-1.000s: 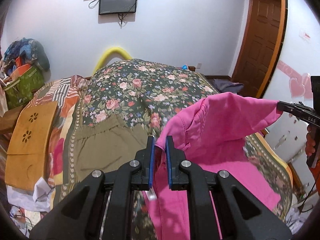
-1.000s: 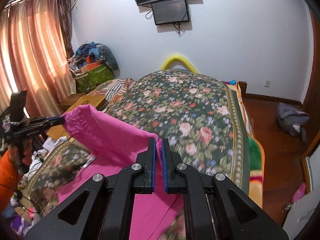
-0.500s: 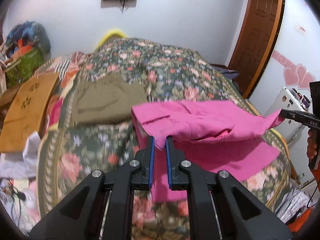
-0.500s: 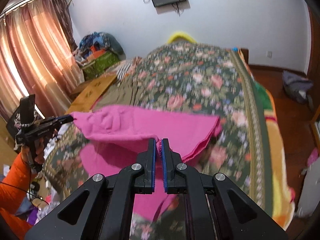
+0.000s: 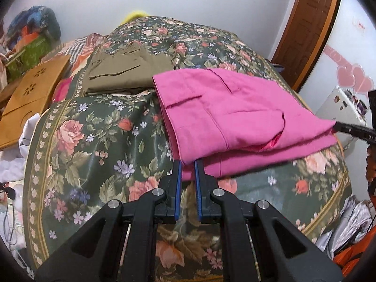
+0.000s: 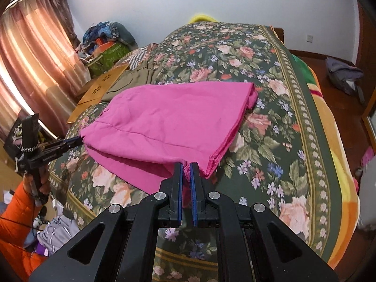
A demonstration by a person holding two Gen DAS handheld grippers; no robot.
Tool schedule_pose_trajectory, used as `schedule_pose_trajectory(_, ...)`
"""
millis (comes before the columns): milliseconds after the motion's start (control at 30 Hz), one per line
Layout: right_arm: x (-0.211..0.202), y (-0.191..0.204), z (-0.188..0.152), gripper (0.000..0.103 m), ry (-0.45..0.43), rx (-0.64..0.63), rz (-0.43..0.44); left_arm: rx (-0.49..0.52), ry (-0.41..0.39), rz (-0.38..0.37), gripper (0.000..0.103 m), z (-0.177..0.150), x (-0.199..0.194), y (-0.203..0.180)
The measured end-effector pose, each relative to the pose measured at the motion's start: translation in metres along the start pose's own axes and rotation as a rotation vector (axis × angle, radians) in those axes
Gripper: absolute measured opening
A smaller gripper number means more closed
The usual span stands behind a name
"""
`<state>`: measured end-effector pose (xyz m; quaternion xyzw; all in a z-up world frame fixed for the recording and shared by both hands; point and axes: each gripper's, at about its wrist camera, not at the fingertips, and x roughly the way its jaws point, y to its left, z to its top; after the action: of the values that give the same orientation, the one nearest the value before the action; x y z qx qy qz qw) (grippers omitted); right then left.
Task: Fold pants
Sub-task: 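Lift the waistband with both grippers and fold it over toward the hems, then open both grippers and release the folded pink trousers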
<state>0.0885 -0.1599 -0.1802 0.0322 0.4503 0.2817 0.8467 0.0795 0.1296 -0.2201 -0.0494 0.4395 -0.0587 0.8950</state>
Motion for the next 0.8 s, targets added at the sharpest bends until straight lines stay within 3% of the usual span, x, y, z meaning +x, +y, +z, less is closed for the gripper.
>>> schedule_pose_trajectory(167,-0.015,-0.005,0.0,0.01,-0.006,-0.005,-0.079,-0.011,-0.011,0.035,0.01,0.004,-0.016,0.006)
schedule_pose_trajectory(333,-0.038,-0.006,0.013,0.011,-0.065,-0.017,-0.14,-0.01,-0.072,0.03,0.01,0.032,-0.034,0.002)
schedule_pose_trajectory(500,-0.04,0.008,0.039,0.012,-0.125,-0.03,-0.104,0.033,-0.096,-0.044,0.01,0.062,-0.027,-0.028)
schedule_pose_trajectory(633,-0.011,0.019,0.043,0.015,-0.092,-0.035,-0.068,0.066,-0.048,-0.069,0.013,0.066,-0.002,-0.052)
schedule_pose_trajectory(800,0.024,0.027,0.025,0.015,0.028,-0.03,-0.026,0.08,0.06,-0.064,0.014,0.044,0.031,-0.061)
